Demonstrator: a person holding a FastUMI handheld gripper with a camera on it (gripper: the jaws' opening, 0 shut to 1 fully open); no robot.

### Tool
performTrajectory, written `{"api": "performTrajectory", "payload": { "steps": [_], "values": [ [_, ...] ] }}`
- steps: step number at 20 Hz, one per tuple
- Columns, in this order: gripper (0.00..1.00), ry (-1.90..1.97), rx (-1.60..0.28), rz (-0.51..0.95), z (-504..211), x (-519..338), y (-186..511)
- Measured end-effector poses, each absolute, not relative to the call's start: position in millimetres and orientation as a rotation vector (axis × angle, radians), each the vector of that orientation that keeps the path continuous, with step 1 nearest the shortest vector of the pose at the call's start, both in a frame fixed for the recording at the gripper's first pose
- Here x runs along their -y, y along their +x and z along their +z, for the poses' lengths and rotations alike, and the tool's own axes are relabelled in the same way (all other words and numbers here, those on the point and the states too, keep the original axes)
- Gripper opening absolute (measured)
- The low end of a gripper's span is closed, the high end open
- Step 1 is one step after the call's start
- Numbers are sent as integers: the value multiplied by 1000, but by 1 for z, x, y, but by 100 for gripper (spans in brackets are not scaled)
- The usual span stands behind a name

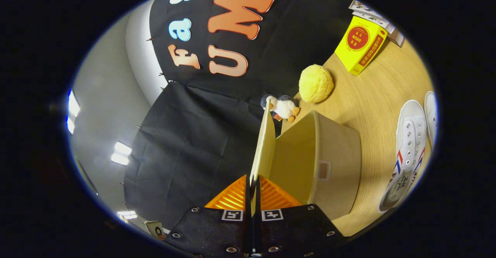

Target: Open the storage box then place both shoes into the box .Put the left shoe in first, then the right shoe, with the right side of both shoes facing outward in a uniform manner.

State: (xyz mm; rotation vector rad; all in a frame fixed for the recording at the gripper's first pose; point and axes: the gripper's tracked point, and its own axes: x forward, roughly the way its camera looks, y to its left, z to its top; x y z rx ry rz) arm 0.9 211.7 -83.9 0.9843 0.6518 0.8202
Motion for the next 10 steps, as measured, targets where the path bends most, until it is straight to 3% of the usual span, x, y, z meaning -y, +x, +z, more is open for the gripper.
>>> {"api": "performTrajectory", "payload": {
  "steps": [10],
  "values": [
    [3, 838, -602, 821, -15, -305, -12]
  ]
}}
